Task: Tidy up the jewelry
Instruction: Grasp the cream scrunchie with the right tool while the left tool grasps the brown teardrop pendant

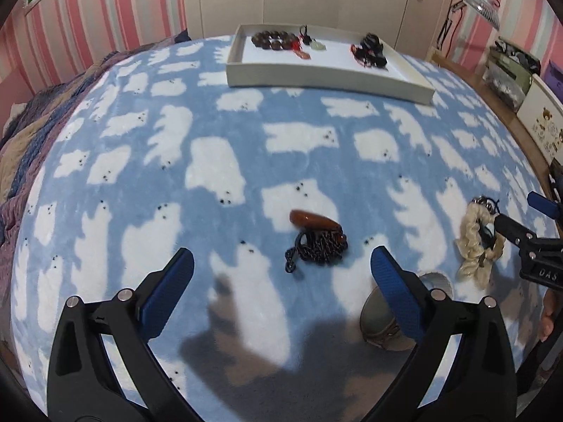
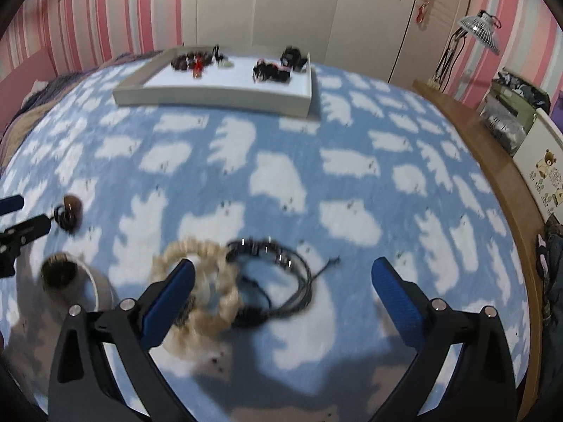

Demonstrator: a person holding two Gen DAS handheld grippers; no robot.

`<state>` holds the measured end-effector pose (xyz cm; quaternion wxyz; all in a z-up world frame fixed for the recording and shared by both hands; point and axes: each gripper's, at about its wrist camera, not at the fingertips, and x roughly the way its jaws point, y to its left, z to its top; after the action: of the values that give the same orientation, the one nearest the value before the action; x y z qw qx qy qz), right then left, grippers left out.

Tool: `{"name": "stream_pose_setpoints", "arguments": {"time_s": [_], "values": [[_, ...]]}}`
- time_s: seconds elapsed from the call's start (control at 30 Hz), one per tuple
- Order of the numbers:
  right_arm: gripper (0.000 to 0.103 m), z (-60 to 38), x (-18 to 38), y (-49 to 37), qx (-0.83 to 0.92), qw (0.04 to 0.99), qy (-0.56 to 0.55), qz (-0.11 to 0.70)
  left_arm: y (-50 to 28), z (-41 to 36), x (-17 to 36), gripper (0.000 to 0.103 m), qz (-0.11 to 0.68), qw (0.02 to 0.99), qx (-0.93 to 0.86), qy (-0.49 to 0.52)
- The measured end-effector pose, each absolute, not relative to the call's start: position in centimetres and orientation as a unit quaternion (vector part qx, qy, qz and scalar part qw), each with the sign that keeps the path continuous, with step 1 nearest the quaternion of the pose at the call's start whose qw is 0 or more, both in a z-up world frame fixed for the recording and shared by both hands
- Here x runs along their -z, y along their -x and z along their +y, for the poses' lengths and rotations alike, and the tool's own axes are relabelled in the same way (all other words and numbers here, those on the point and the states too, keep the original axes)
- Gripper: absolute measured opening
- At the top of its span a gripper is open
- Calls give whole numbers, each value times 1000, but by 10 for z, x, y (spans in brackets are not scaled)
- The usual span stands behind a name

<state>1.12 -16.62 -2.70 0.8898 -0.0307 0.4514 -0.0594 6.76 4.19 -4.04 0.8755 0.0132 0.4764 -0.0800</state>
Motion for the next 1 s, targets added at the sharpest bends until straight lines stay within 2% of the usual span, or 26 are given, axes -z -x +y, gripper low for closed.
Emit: {"name": "stream_pose_setpoints", "arguments": {"time_s": [0.07,0.2,0.27,0.33,0.43,0.5,0.6,0.8,0.87,1.0], "values": [[89,-166,29,-8,60,886,34,458,-71,42,41,89,483,871,92,-5],[76,-168,35,-9,49,876,25,479,-76,39,41,88,489,866,103,-2],[72,-167,36,-9,42,873,23,485,-76,35,40,84,487,867,108,-10],[64,-166,37,-12,41,870,30,490,-78,31,39,79,489,864,116,-12],[51,-165,41,-17,28,864,24,503,-80,27,41,78,494,862,114,-22],[38,-165,43,-19,22,860,20,509,-83,26,44,77,500,858,110,-26],[26,-161,43,-22,12,858,27,513,-86,24,48,71,509,853,109,-33],[13,-154,43,-26,-11,853,32,521,-92,23,53,67,517,848,109,-39],[12,-153,41,-27,-13,855,32,518,-93,23,55,57,522,845,113,-38],[11,-155,40,-28,-15,856,30,516,-94,21,61,50,533,837,119,-36]]}}
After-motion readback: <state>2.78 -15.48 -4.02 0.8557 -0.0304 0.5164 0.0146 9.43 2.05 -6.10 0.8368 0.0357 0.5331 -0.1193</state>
